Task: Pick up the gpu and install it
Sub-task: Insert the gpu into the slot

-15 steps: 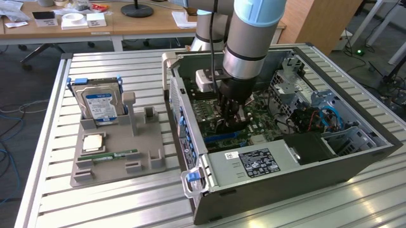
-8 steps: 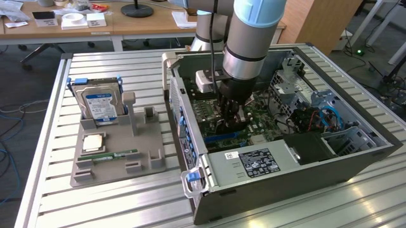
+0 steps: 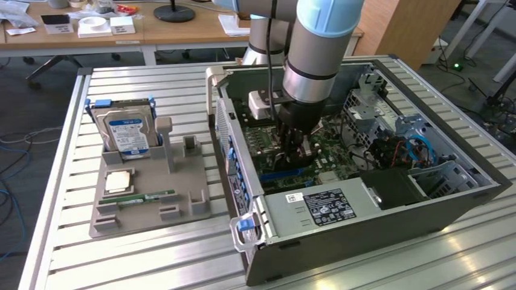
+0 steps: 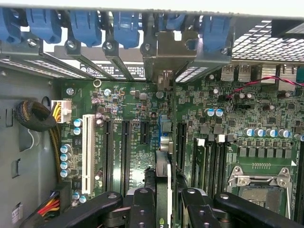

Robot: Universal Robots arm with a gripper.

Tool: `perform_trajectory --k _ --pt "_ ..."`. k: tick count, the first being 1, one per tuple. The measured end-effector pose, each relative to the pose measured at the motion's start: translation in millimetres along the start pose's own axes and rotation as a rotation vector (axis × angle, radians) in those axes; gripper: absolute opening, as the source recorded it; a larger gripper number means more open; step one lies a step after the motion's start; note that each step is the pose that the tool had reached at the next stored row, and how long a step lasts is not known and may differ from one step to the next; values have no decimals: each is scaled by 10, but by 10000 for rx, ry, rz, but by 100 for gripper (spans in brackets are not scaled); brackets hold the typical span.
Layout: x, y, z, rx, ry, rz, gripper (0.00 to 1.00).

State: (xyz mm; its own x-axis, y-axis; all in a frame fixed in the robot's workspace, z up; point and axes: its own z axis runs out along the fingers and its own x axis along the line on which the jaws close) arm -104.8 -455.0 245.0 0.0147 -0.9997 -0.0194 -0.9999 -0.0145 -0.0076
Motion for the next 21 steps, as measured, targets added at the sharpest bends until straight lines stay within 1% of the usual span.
perform_trajectory --k 8,12,13,21 --pt "0 0 16 2 -3 0 26" --pt "1 0 32 -2 6 -1 26" --pt "1 0 36 1 -1 0 26" --pt "1 0 37 0 1 0 26"
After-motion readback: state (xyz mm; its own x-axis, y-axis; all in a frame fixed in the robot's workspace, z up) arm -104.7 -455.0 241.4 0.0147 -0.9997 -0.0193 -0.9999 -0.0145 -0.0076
